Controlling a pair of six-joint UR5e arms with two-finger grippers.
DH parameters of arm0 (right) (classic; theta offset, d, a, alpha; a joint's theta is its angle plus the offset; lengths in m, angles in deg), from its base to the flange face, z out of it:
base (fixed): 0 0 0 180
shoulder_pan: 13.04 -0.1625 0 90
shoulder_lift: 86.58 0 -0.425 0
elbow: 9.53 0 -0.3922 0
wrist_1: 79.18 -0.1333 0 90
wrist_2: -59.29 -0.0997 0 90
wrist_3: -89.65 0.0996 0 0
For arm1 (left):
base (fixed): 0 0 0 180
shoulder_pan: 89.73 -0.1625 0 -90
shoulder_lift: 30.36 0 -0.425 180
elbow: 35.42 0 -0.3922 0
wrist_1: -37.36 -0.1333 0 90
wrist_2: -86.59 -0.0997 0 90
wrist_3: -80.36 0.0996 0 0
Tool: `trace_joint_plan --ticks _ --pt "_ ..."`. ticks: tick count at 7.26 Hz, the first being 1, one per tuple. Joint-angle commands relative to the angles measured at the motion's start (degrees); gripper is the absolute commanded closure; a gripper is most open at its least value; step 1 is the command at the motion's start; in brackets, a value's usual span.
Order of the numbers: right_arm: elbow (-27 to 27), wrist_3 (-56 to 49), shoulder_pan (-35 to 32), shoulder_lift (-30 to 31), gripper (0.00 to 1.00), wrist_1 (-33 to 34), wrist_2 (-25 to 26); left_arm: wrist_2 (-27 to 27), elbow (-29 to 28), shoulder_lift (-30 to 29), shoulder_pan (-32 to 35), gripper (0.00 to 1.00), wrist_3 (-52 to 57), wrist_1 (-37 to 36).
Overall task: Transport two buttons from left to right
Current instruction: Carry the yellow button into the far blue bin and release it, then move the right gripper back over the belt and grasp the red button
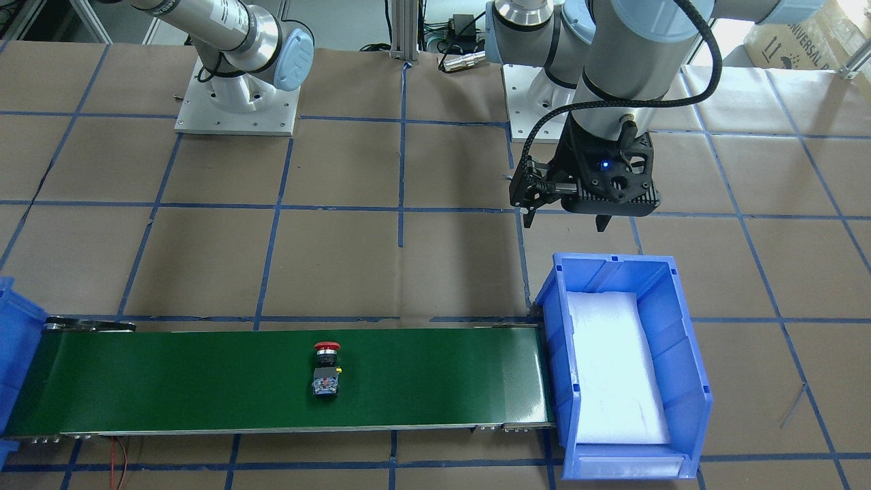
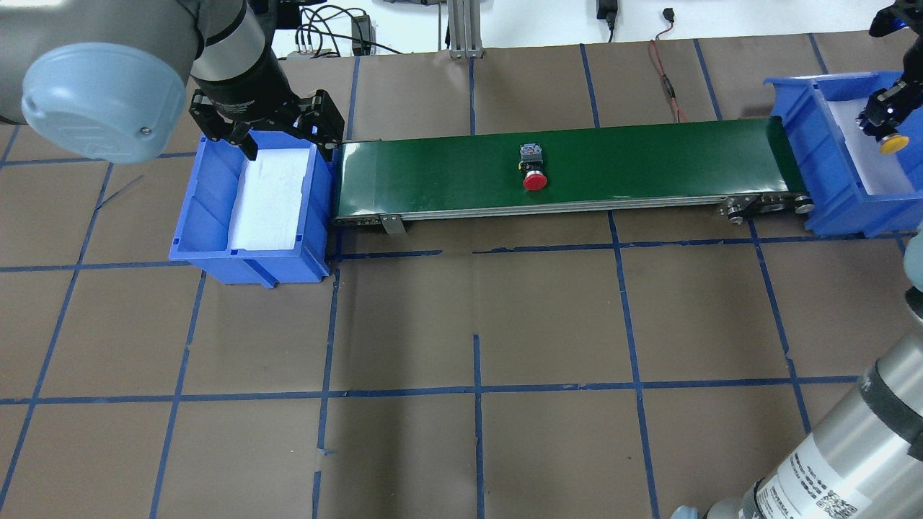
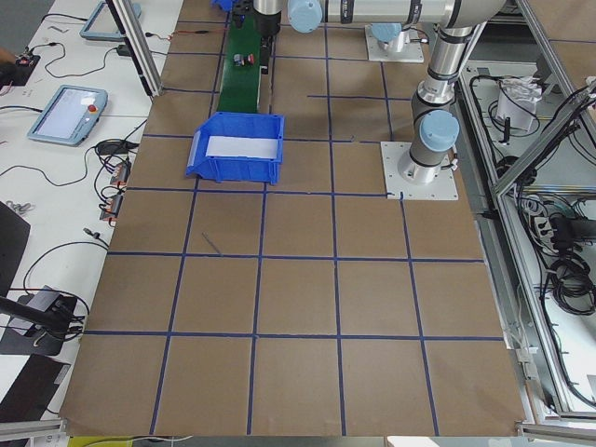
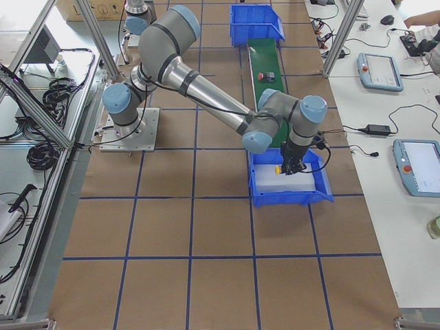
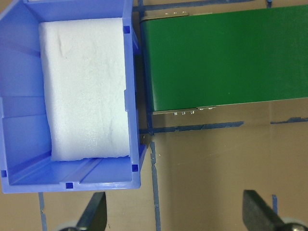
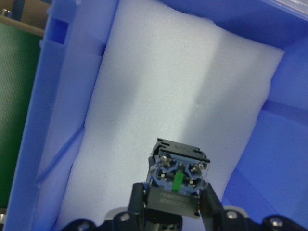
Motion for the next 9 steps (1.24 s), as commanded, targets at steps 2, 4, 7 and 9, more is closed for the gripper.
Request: trace_joint_plan --ticks 2,4,7,9 --pt "1.6 1.1 -0.5 1.7 0.06 -0.7 -0.1 0.1 0.0 0.0 -0.1 0.00 0.0 0.0" --pt "3.5 4.2 -4.4 7.6 0.01 -7.3 -0.2 0.2 0.0 0.0 0.0 0.00 0.0 0.0" --pt "3.3 15.1 -15.9 9.7 0.00 -9.5 0.1 0.2 -0.1 0.0 -0.1 0.00 0.0 0.0" --pt "3.0 23.8 -23.5 9.6 0.00 -10.5 0.6 0.1 -0.1 0.0 -0.1 0.00 0.0 0.0"
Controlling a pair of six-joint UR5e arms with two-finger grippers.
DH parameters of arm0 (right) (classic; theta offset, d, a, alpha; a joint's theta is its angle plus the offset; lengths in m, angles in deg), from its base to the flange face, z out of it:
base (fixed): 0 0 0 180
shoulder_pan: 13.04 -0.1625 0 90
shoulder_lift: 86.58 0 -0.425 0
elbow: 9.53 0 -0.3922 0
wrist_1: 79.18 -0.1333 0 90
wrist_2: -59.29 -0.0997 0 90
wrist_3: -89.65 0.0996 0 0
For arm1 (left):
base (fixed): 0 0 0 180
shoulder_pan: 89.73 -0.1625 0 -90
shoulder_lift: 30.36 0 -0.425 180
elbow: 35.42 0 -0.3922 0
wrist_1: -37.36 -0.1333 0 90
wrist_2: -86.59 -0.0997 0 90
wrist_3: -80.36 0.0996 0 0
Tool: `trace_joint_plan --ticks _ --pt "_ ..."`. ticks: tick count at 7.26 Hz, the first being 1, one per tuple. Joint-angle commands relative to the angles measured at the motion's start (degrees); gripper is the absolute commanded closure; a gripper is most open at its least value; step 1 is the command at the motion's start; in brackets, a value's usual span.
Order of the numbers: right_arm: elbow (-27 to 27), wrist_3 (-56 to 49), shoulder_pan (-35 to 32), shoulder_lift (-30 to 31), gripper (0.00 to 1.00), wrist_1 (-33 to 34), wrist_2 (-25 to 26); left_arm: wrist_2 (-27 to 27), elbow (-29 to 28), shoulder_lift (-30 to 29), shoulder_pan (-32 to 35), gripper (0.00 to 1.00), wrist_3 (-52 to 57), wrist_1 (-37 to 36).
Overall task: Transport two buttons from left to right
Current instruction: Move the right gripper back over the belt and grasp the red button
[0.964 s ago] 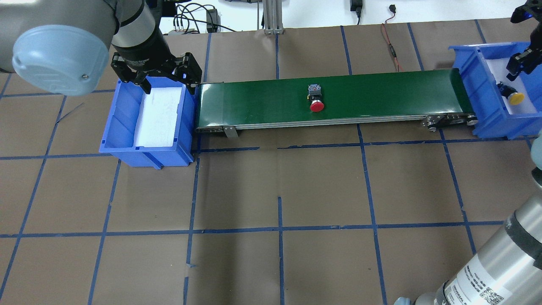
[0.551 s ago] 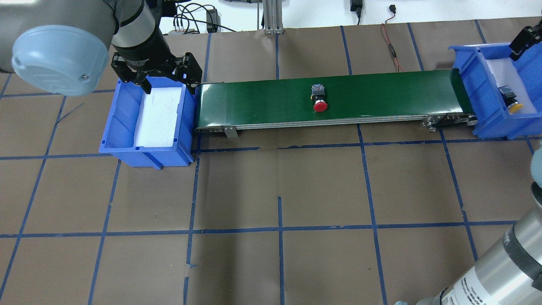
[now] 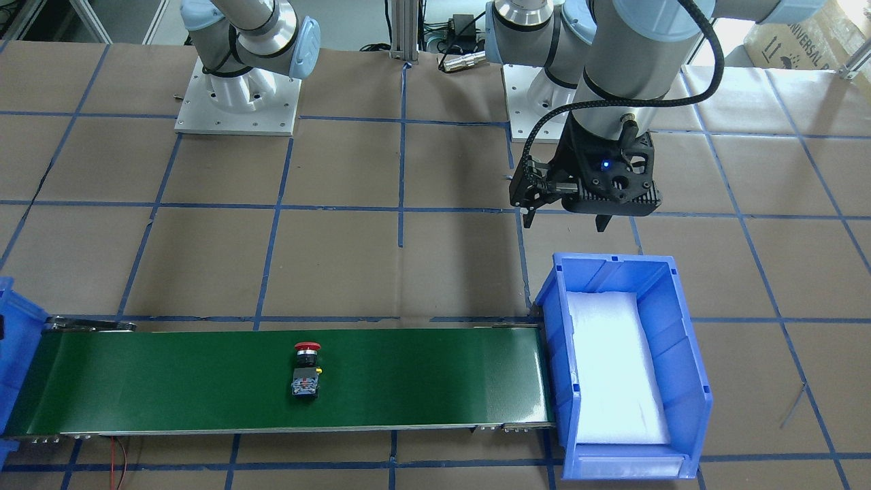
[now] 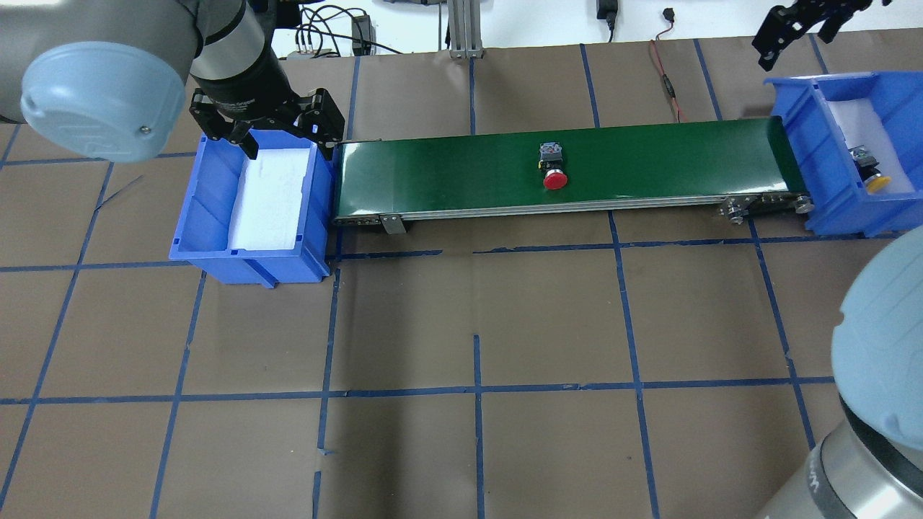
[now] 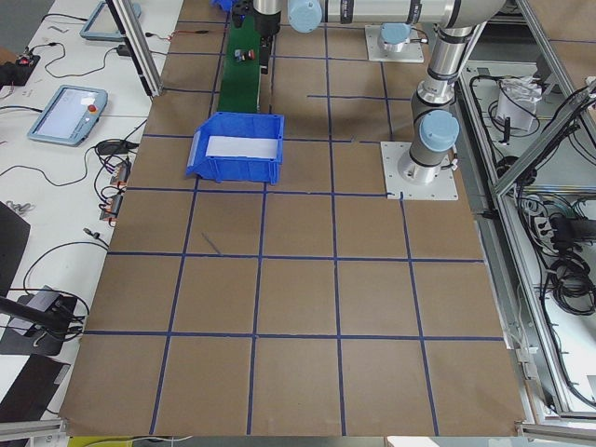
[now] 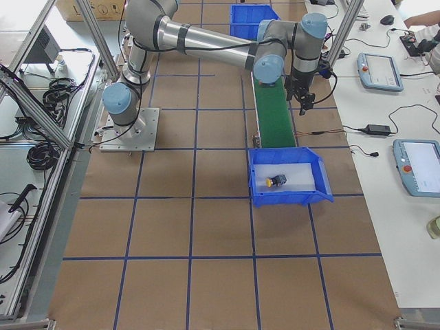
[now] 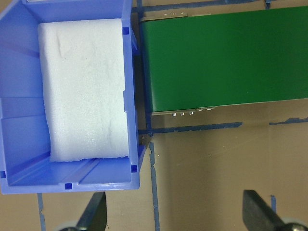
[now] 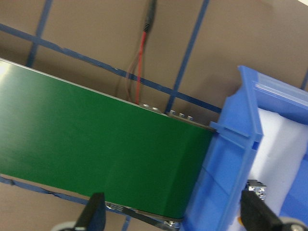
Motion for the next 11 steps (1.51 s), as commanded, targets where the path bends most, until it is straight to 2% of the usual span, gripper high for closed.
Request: trace_joint_plan --ticks 1,4,5,6,8,10,11 --pt "-1.1 11.1 -8.6 -0.2 0.00 -1.1 0.4 0.0 0.0 0.0 0.0 0.00 0.0 0.0" --pt "-6.5 20.8 -11.7 -0.8 0.00 0.0 -0.9 -0.1 0.0 0.0 0.0 0.00 0.0 0.0" --pt "-8.3 22.7 -12.3 -2.2 0.00 3.5 -1.6 0.0 0.0 0.0 0.0 0.00 0.0 0.0" --pt "-8.4 27.1 -12.6 -3.7 0.00 5.8 -3.5 -0.1 0.0 0.0 0.0 0.00 0.0 0.0" --pt "-8.6 27.7 -14.8 -4.8 0.00 6.1 -3.8 -0.1 0.0 0.0 0.0 0.00 0.0 0.0" --pt "-8.0 30.8 -14.8 -6.5 0.00 8.1 -6.2 -0.1 0.0 0.0 0.0 0.00 0.0 0.0" --pt "-7.9 34.3 -14.8 -6.6 0.00 9.0 -5.5 -0.1 0.0 0.0 0.0 0.00 0.0 0.0"
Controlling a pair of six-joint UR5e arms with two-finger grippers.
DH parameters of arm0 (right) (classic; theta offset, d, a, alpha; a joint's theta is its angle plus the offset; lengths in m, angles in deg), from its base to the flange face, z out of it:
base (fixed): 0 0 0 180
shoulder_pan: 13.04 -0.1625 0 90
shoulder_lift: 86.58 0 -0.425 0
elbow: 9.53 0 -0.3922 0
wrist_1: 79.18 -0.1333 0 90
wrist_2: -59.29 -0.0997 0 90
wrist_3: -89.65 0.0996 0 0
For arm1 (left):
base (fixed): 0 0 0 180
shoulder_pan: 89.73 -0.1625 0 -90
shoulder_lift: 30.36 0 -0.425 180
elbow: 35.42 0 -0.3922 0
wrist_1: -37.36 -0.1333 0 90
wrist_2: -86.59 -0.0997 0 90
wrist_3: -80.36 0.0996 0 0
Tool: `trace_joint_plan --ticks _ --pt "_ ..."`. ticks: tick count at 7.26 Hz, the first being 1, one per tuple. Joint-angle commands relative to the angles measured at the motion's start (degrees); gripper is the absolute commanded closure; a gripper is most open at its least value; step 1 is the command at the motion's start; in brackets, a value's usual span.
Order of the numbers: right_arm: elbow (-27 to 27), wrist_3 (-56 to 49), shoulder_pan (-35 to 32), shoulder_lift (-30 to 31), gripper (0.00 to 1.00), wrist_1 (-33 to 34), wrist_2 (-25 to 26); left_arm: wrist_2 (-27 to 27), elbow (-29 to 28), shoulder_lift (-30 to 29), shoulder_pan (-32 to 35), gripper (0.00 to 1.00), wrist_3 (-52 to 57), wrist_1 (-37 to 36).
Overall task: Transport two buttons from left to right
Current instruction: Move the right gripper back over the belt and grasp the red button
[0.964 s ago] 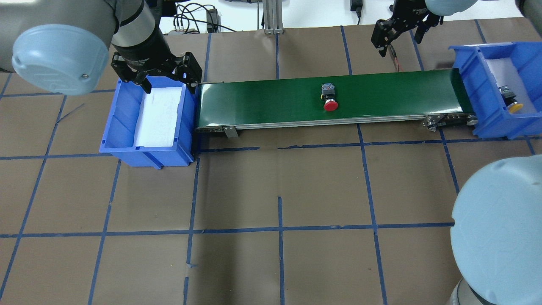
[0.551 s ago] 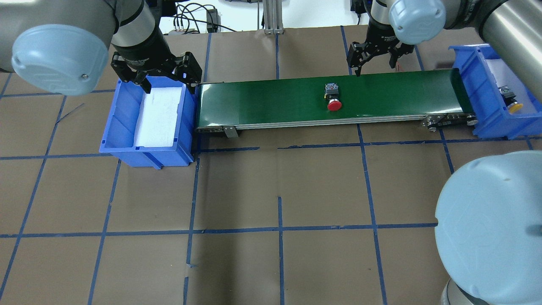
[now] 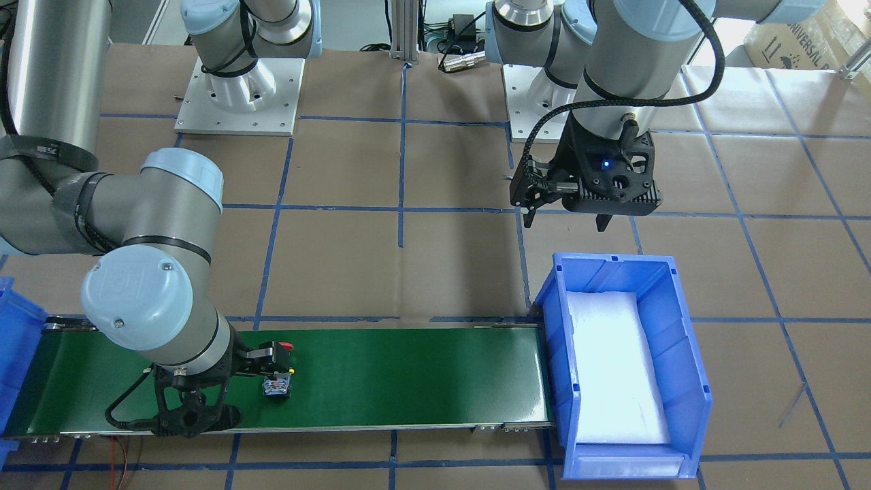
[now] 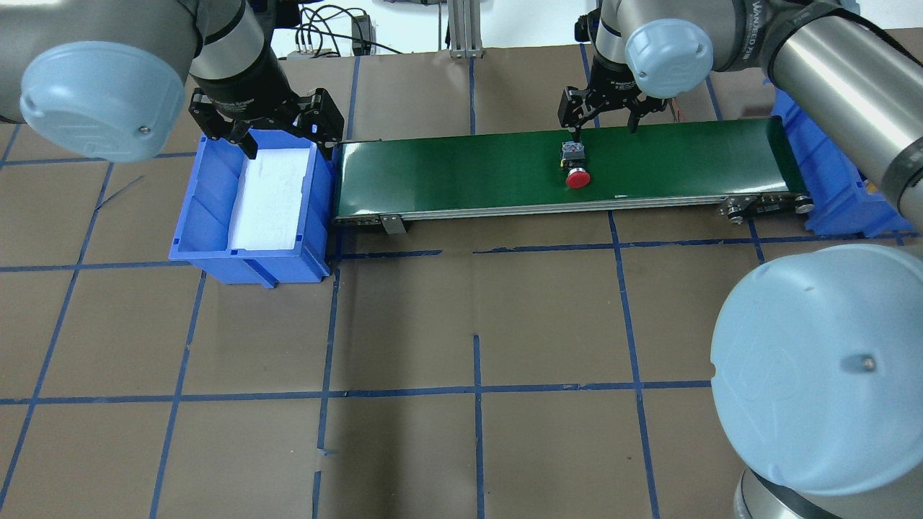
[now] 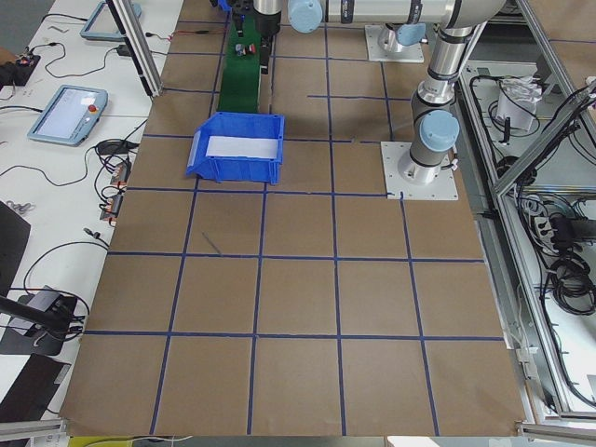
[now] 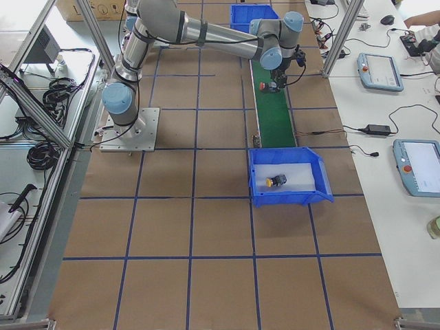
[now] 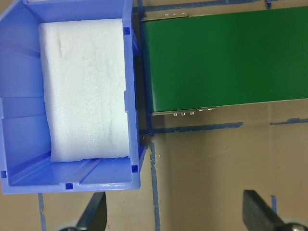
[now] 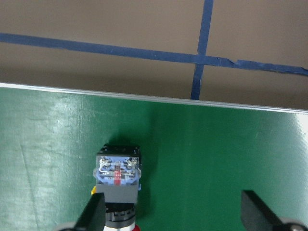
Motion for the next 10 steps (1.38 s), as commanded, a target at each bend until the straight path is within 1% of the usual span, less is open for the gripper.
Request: trace_joint_plan --ticks 1,5,6,7,9,10 --pt "0.2 3.5 -0.1 -2.0 0.00 1.5 0.1 0.0 0.0 0.0 0.0 0.00 0.0 0.0" --pt "0.2 3.8 -0.1 -2.5 0.03 1.6 -0.8 0.0 0.0 0.0 0.1 0.00 0.0 0.0" --pt "-0.2 4.5 -0.4 -2.5 0.07 1.0 -0.7 0.0 0.0 0.0 0.0 0.00 0.0 0.0" --pt "0.1 5.2 -0.5 -3.0 0.23 1.1 -0.4 -0.1 0.1 0.1 0.0 0.00 0.0 0.1" --pt "0.0 5.2 -0.3 -3.1 0.66 -0.6 0.1 -0.1 0.0 0.1 0.1 0.00 0.0 0.1" --pt "0.5 5.2 -0.2 -2.9 0.78 -2.1 0.3 0.0 0.0 0.1 0.0 0.00 0.0 0.0"
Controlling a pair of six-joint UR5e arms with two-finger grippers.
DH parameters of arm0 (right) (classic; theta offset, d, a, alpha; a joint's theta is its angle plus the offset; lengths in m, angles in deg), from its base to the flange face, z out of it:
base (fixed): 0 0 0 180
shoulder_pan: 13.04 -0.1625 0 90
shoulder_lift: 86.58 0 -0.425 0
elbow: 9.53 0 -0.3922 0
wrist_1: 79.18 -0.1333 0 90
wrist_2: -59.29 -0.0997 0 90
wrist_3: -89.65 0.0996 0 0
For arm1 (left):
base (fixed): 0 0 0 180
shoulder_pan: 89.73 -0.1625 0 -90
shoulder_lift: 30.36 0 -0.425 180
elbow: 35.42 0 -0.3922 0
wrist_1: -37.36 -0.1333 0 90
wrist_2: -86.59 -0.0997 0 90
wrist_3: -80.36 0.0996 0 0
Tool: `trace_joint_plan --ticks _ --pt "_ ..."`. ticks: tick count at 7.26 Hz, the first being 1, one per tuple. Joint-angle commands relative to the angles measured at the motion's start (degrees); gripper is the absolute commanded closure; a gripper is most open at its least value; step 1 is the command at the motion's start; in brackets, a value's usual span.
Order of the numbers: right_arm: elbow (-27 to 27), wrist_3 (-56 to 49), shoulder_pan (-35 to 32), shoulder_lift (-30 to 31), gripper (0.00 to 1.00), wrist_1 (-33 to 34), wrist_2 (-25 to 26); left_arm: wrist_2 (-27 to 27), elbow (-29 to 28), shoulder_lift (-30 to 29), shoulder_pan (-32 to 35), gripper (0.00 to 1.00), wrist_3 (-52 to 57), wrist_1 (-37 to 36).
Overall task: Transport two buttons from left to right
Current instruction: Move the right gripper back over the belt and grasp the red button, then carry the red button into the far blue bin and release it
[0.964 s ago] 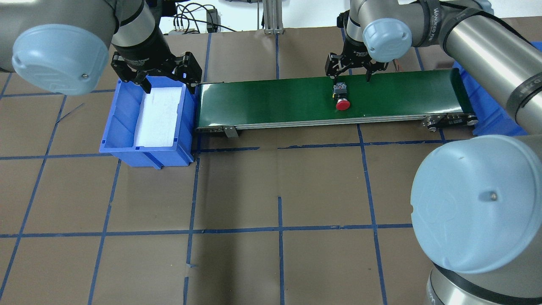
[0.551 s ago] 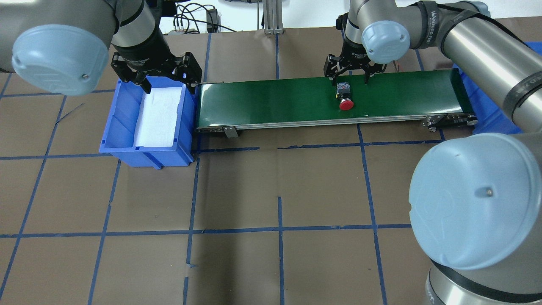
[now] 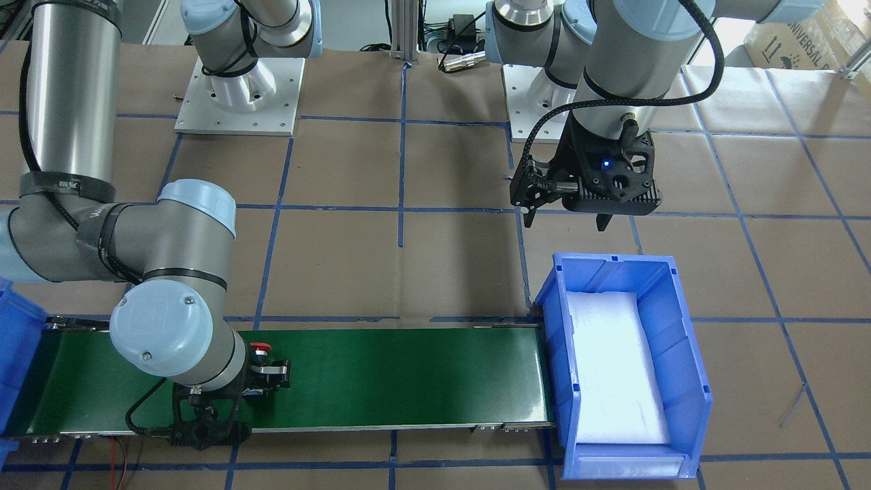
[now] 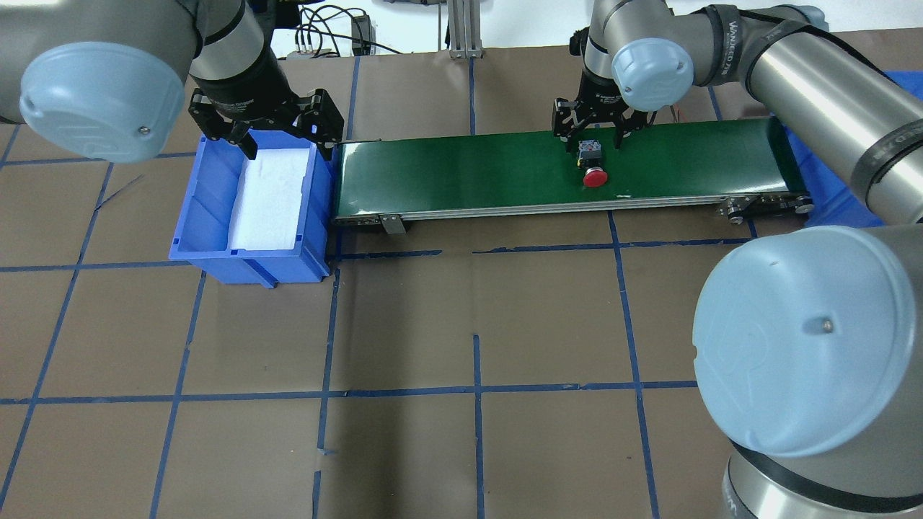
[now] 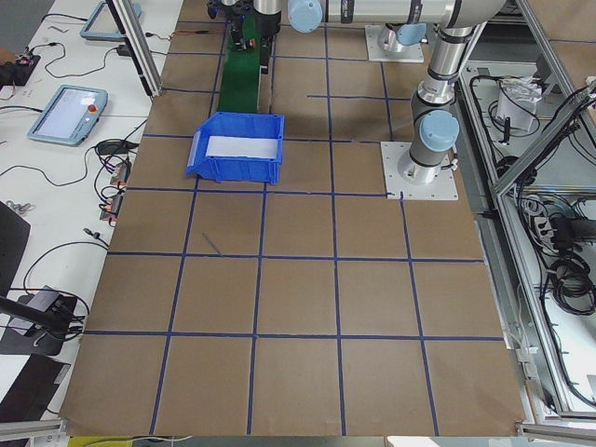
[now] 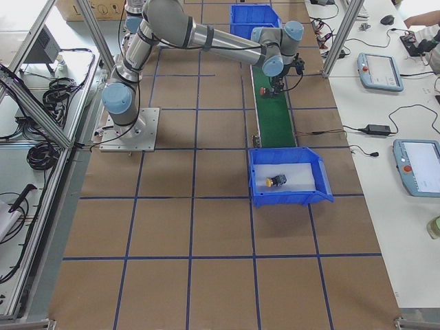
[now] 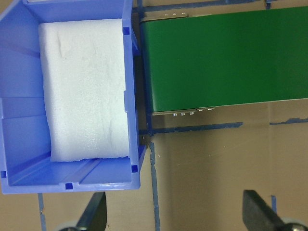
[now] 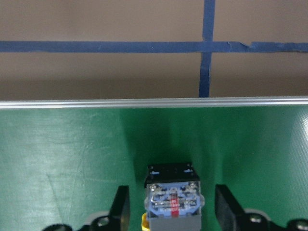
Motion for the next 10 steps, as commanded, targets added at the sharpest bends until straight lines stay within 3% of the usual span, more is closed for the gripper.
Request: trace_joint_plan --ticks 1,5,10 --pt "1.2 0.0 0.4 0.3 0.84 -1.8 0.8 0.1 0.1 0.0 0.0 0.00 0.0 0.0" --pt "6.2 -5.7 2.2 4.3 0.87 -7.0 7.5 -0.1 0.0 0.0 0.0 0.00 0.0 0.0" --pt "7.9 -35.5 21.8 7.7 0.87 -6.5 6.5 0.3 -1.0 -0.1 -0.9 0.00 -0.1 0.3"
